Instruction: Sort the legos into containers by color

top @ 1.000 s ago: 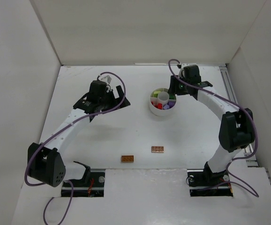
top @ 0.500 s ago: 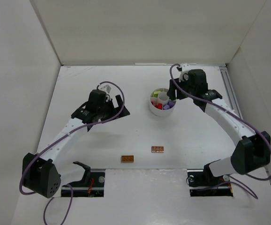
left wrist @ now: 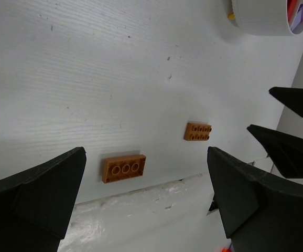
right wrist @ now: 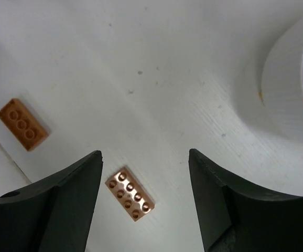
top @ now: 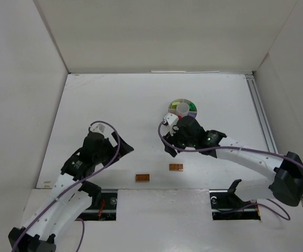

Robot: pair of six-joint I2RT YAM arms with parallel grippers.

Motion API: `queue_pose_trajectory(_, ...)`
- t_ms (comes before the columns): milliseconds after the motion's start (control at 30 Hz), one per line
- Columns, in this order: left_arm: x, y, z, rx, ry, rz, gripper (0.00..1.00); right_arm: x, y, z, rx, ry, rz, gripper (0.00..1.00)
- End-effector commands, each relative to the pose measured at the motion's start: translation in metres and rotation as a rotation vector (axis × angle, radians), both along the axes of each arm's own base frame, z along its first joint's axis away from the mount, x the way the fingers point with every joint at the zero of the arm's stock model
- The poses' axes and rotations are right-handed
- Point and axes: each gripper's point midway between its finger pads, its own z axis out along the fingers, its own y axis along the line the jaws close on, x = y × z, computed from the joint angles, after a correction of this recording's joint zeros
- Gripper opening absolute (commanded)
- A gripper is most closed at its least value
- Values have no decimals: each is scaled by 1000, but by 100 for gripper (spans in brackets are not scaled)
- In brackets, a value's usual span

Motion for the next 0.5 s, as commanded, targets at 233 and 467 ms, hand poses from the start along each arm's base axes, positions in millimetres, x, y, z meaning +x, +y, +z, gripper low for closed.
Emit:
queue_pose_trajectory(233,-8,7,-6,-3,42,57,100,-75,-24,-82,-277,272,-86,72)
queue_pose_trajectory(467,-4,5,-7,15,44,43,100,-69,-41,-100,-396,256,-148,76)
